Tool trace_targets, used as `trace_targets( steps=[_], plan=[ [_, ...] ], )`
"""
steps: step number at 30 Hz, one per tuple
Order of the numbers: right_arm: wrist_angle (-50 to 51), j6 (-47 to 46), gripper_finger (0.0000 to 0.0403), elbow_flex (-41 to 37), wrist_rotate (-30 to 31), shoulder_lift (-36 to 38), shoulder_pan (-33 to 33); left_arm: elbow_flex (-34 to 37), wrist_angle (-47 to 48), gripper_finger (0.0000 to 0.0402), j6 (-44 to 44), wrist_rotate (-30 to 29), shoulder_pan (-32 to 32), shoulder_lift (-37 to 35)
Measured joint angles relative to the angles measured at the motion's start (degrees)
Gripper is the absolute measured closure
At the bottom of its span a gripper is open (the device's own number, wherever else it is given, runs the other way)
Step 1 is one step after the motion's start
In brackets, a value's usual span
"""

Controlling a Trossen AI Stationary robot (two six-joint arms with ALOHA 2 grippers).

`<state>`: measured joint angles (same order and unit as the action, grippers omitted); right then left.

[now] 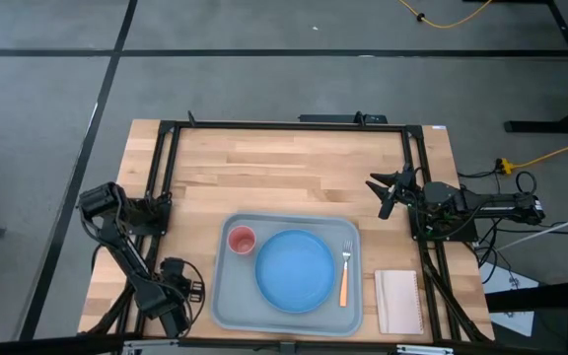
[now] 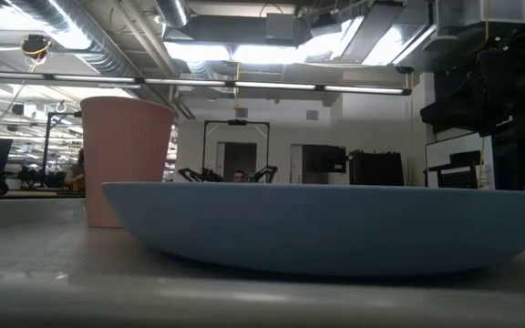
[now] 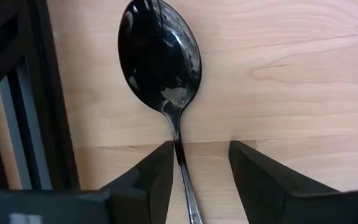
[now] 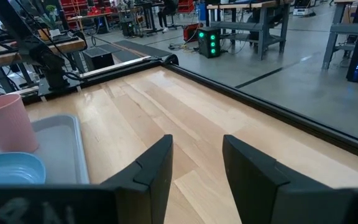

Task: Pick and place plate/cup/fork/spoon on tray
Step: Put the black spoon on the gray tray on the left of the blue plate

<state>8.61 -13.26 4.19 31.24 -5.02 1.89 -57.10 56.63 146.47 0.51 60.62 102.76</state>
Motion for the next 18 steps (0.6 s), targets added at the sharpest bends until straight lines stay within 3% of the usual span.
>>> trace_targets(
  steps=[11,18],
  plan=[
    [0.0,0.0,0.0257,0.0,0.0,0.0,0.0,0.2,-3.2,0.025,0.4,-2.1,-1.0,0.0],
    [0.0,0.1,0.0257,0.0,0.0,0.0,0.0,0.2,-5.3,0.0278,0.3,-1.5,-2.4,-0.3]
  ],
)
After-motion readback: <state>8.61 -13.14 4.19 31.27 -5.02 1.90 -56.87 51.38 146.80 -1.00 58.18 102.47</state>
